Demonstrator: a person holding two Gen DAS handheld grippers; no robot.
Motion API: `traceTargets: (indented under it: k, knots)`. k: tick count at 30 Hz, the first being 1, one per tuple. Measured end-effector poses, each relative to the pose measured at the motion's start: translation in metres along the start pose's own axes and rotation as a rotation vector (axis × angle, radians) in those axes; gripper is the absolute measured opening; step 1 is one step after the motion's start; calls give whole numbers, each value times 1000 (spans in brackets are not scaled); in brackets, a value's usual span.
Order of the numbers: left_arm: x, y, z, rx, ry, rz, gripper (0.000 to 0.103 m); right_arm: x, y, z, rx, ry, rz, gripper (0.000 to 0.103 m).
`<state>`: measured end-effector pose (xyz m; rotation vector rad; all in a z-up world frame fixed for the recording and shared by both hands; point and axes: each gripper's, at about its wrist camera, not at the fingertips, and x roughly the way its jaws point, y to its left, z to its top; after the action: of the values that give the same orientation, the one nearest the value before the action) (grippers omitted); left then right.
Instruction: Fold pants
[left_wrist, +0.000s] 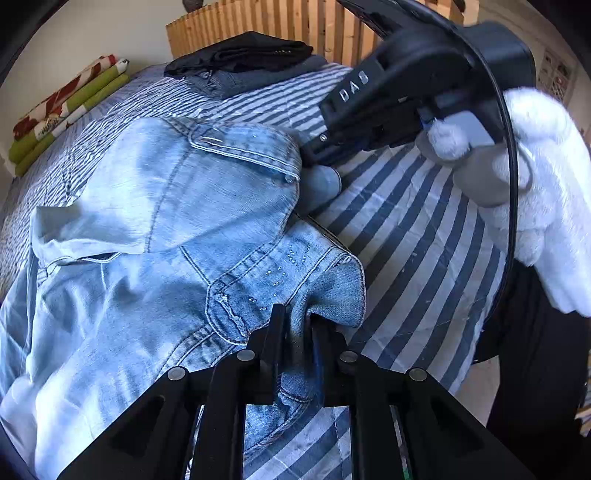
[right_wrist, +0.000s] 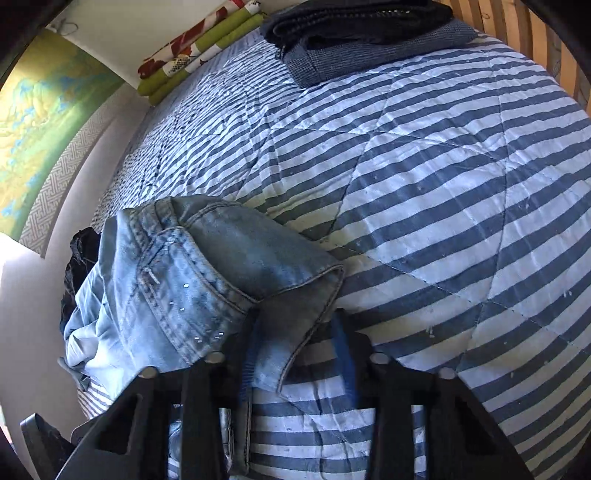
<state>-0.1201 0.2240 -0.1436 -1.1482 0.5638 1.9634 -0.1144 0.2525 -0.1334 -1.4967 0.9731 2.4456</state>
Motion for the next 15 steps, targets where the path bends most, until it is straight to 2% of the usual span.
traceTargets:
  k: [2, 3, 8, 11, 13, 15]
  knots:
    - [-14, 9, -2, -35, -14, -27, 7, -8, 11, 0, -46, -34, -41, 3]
    - [-22, 15, -2, -52, -25, -38, 6, -14, 18, 2, -68, -59, -67, 1]
    - [-71, 45, -1, -116, -105, -44, 6, -61, 55, 18, -183, -231, -190, 0]
    - [-94, 63, -5, -193, -131, -81, 6, -91, 75, 32, -240, -315, -239, 0]
    - [-106, 68, -15, -221, -137, -90, 6, -100, 79, 40, -255, -294, -197, 0]
    - [-110, 73, -19, -235, -146, -90, 6, -94, 78, 42, -243, -210, -162, 1]
